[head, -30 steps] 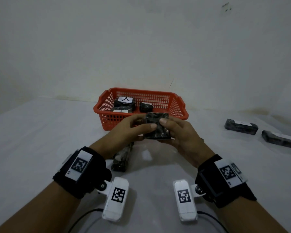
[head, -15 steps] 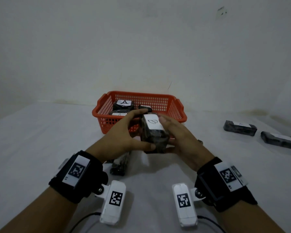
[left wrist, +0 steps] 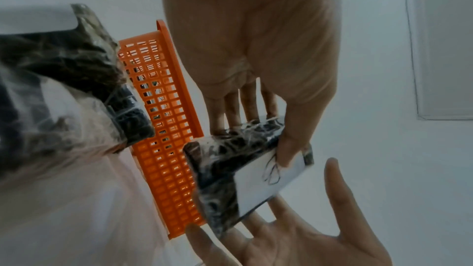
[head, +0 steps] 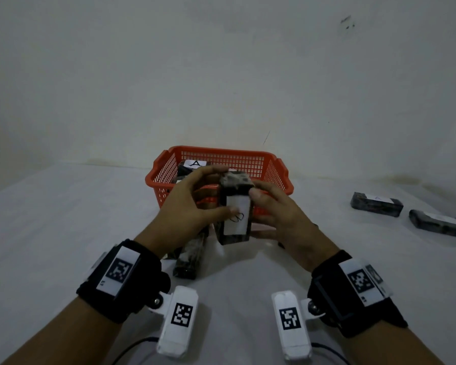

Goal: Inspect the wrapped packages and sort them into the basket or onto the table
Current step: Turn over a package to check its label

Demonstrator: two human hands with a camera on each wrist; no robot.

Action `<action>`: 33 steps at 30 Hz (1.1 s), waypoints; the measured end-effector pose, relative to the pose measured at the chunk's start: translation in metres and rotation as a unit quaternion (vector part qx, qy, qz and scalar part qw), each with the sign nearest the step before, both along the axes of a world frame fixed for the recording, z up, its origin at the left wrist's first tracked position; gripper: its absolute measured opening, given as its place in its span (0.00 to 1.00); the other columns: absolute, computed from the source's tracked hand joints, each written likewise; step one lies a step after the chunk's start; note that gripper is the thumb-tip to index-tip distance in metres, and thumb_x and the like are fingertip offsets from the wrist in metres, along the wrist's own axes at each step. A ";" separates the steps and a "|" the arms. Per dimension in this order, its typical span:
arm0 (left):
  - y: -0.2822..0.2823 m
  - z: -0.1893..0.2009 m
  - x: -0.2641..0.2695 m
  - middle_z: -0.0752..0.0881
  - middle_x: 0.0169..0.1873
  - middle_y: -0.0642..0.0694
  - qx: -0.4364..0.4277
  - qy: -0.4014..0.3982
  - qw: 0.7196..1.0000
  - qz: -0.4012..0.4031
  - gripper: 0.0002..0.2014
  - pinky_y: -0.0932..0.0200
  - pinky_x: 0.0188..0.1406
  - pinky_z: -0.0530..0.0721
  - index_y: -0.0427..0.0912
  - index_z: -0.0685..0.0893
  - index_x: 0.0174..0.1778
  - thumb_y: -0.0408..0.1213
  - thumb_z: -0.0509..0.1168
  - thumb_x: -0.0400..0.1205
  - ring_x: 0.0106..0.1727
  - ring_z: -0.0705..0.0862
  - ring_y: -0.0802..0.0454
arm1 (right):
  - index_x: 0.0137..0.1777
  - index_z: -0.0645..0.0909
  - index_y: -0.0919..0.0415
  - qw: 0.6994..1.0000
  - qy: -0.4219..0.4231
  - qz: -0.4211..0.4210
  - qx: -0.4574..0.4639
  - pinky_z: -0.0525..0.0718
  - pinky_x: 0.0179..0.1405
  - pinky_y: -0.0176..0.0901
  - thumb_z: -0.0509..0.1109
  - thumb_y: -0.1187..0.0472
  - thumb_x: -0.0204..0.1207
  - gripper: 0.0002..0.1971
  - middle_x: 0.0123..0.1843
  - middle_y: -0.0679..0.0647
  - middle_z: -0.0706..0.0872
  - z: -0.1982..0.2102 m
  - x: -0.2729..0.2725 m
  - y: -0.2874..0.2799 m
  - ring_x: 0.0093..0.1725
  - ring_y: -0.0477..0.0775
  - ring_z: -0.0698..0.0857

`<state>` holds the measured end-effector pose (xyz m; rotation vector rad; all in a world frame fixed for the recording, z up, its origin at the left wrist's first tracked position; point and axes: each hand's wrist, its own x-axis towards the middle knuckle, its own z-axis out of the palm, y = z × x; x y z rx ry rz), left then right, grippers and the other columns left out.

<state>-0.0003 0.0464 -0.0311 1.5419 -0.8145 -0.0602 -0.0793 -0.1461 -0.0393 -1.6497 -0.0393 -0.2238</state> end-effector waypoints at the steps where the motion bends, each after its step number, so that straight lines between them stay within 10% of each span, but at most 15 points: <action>1: 0.000 -0.001 0.001 0.88 0.63 0.58 0.006 -0.006 1.000 -0.015 0.35 0.59 0.54 0.91 0.53 0.79 0.72 0.25 0.80 0.72 0.64 0.89 0.61 | 0.65 0.85 0.35 1.000 0.022 0.006 0.004 0.88 0.68 0.65 0.73 0.31 0.71 0.23 0.62 0.48 0.94 0.001 -0.001 0.000 0.64 0.55 0.92; 4: -0.001 -0.002 -0.002 0.88 0.62 0.60 0.032 -0.036 0.998 -0.046 0.36 0.64 0.56 0.89 0.50 0.79 0.70 0.18 0.80 0.70 0.66 0.88 0.59 | 0.47 0.92 0.33 0.998 0.062 0.024 0.010 0.88 0.68 0.64 0.73 0.33 0.71 0.11 0.56 0.50 0.95 0.003 -0.003 0.004 0.62 0.60 0.92; 7: -0.001 -0.001 -0.003 0.86 0.66 0.61 0.032 -0.040 0.996 -0.072 0.37 0.68 0.58 0.87 0.51 0.76 0.73 0.20 0.79 0.71 0.70 0.85 0.62 | 0.50 0.93 0.38 0.999 0.041 0.028 0.018 0.89 0.67 0.60 0.76 0.40 0.75 0.09 0.59 0.55 0.95 0.001 -0.001 0.003 0.61 0.61 0.93; 11: -0.002 0.001 -0.004 0.79 0.70 0.71 0.074 0.003 0.995 -0.068 0.37 0.67 0.58 0.84 0.71 0.68 0.79 0.52 0.77 0.77 0.72 0.79 0.69 | 0.71 0.85 0.53 1.000 0.000 0.004 0.014 0.91 0.65 0.56 0.77 0.45 0.74 0.26 0.63 0.57 0.93 -0.001 0.002 -0.002 0.64 0.58 0.92; 13: -0.004 -0.001 -0.004 0.87 0.64 0.64 0.093 0.064 0.991 -0.066 0.26 0.53 0.65 0.85 0.67 0.78 0.73 0.62 0.71 0.78 0.65 0.86 0.61 | 0.73 0.83 0.52 1.000 -0.013 -0.009 0.004 0.91 0.63 0.54 0.80 0.47 0.73 0.28 0.63 0.56 0.93 -0.003 0.005 -0.003 0.64 0.56 0.92; 16: -0.008 -0.004 -0.004 0.93 0.56 0.54 0.079 0.068 0.994 -0.035 0.10 0.51 0.63 0.89 0.58 0.88 0.60 0.49 0.71 0.83 0.59 0.92 0.55 | 0.70 0.85 0.48 1.000 -0.010 -0.017 -0.009 0.91 0.61 0.50 0.79 0.44 0.74 0.25 0.64 0.54 0.92 -0.007 0.008 -0.004 0.63 0.54 0.92; 20: -0.006 -0.007 -0.003 0.92 0.58 0.53 0.093 0.066 0.993 -0.043 0.19 0.64 0.48 0.88 0.57 0.84 0.66 0.48 0.74 0.79 0.59 0.91 0.55 | 0.68 0.86 0.55 0.999 -0.030 -0.030 0.009 0.92 0.52 0.42 0.76 0.46 0.71 0.26 0.61 0.55 0.93 -0.004 0.004 -0.003 0.60 0.53 0.93; 33: -0.006 -0.003 -0.003 0.93 0.60 0.42 0.059 0.159 0.982 -0.078 0.21 0.39 0.67 0.87 0.42 0.85 0.68 0.47 0.66 0.82 0.64 0.90 0.41 | 0.69 0.84 0.50 0.999 -0.020 -0.034 -0.020 0.92 0.62 0.56 0.80 0.38 0.66 0.32 0.61 0.53 0.94 -0.002 0.003 -0.003 0.60 0.54 0.94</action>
